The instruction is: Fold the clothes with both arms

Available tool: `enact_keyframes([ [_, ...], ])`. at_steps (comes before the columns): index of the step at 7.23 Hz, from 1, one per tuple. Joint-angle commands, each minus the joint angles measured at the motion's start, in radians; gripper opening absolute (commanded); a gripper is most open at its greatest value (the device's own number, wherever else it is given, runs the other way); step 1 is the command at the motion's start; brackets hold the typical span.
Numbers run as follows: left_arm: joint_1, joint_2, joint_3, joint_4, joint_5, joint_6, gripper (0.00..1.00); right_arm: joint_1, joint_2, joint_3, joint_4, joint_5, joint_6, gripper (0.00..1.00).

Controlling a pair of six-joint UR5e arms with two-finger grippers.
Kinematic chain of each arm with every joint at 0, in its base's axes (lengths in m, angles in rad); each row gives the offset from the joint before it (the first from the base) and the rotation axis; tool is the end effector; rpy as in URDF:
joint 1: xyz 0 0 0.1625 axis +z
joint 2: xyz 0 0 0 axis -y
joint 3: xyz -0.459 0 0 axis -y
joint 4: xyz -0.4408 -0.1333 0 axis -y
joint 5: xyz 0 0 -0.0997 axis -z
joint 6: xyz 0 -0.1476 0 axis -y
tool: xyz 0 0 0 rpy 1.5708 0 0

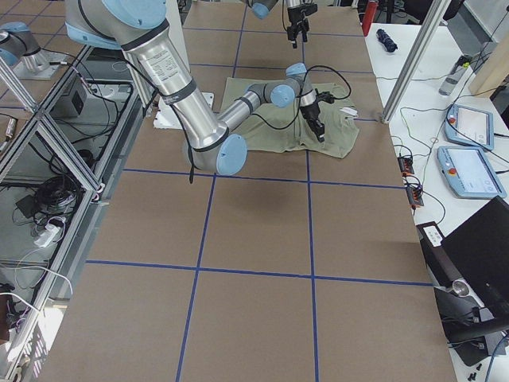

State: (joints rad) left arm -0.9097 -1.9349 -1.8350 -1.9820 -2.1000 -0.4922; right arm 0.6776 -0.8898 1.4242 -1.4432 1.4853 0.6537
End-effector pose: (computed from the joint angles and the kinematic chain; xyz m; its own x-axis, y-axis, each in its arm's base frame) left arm 0.3714 -0.5732 0.3109 0.5120 0.5809 -0.6328 -0.0784 0.7652 0.6389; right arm -0.5609 -0.6386 0.3493 0.9020 -0.2894 0.3203 0.0831 0.8446 0.5289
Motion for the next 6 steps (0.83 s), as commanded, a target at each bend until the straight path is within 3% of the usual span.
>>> enact_keyframes([
  [1,0.003,-0.003,-0.004,0.0,0.011,-0.098,1.0,0.023,-0.012,0.04,0.068,0.177,0.175,1.0],
  [2,0.005,-0.001,-0.022,0.002,0.014,-0.156,1.0,0.025,-0.027,0.106,0.076,0.275,0.267,1.0],
  [3,0.014,0.041,-0.067,0.002,0.015,-0.234,1.0,0.004,-0.102,0.201,0.086,0.282,0.408,1.0],
  [4,0.044,0.113,-0.148,0.002,0.038,-0.287,1.0,-0.039,-0.197,0.349,0.086,0.277,0.537,1.0],
  [5,0.117,0.201,-0.253,0.0,0.131,-0.395,1.0,-0.106,-0.313,0.516,0.086,0.251,0.626,1.0],
  [6,0.196,0.25,-0.327,0.0,0.196,-0.501,1.0,-0.195,-0.395,0.639,0.086,0.175,0.746,1.0],
])
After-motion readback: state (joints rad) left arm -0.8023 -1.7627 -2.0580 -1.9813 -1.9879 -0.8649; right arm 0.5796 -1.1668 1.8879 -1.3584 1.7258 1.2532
